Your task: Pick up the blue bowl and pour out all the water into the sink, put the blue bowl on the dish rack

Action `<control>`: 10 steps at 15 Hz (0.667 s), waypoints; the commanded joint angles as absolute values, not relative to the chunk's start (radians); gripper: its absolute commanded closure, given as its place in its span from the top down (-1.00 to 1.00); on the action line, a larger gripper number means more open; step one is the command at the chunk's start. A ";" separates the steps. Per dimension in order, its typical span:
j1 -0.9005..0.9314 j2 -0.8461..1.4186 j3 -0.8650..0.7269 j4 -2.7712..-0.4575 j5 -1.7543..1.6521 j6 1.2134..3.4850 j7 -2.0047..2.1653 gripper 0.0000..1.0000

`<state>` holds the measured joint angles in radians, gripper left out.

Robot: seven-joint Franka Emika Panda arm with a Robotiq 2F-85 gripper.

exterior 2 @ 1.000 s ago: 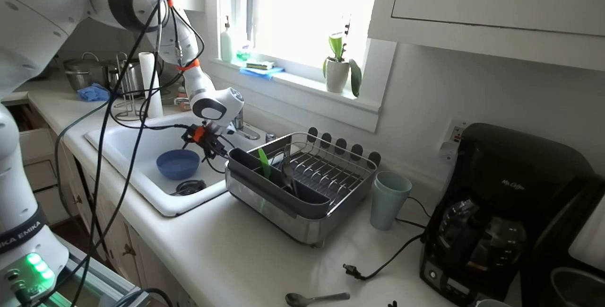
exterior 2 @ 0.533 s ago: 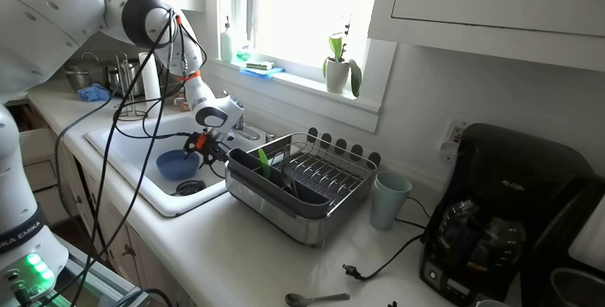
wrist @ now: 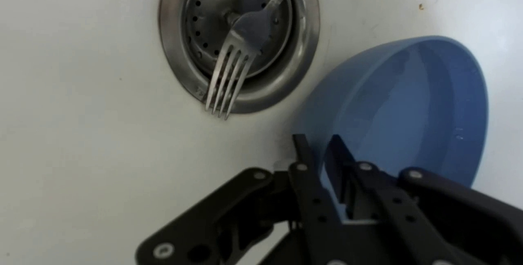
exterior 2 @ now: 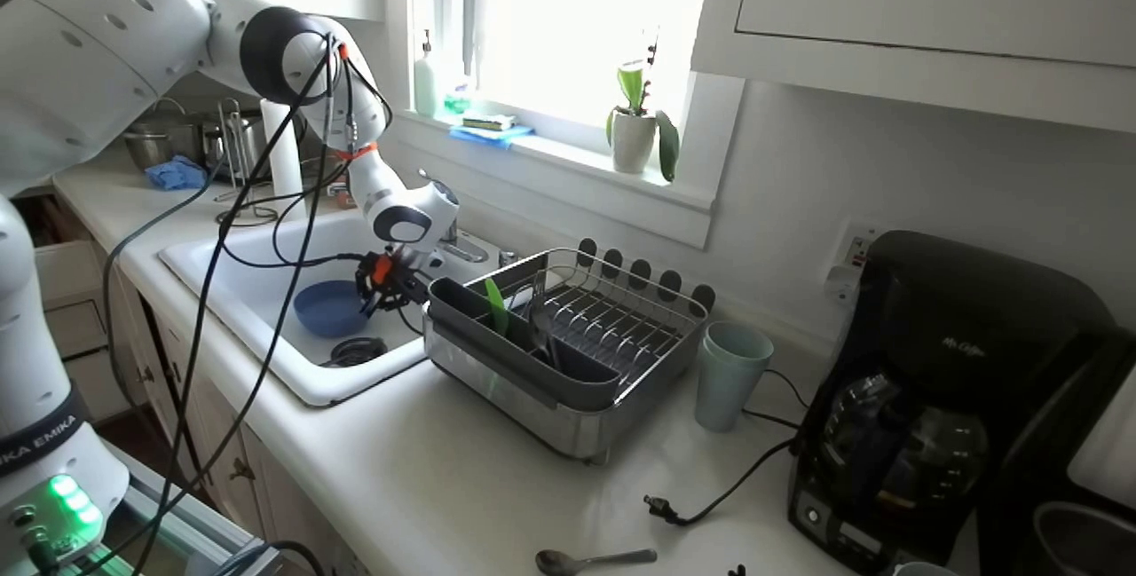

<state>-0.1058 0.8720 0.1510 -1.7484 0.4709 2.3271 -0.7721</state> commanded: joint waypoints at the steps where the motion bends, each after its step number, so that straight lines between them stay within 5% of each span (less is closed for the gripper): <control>1: -0.128 0.903 0.171 -1.709 0.418 2.332 -0.714 -0.97; 2: -0.129 0.906 0.172 -1.705 0.412 2.334 -0.703 -0.34; 4: -0.133 0.911 0.178 -1.698 0.408 2.329 -0.689 -0.24; 8: -0.130 0.917 0.183 -1.689 0.402 2.316 -0.663 0.31; 9: -0.131 0.919 0.184 -1.688 0.400 2.313 -0.661 -0.57; 10: -0.132 0.920 0.185 -1.686 0.397 2.311 -0.657 -0.48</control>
<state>-0.1165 0.8879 0.1596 -1.7263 0.4397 2.3278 -0.7025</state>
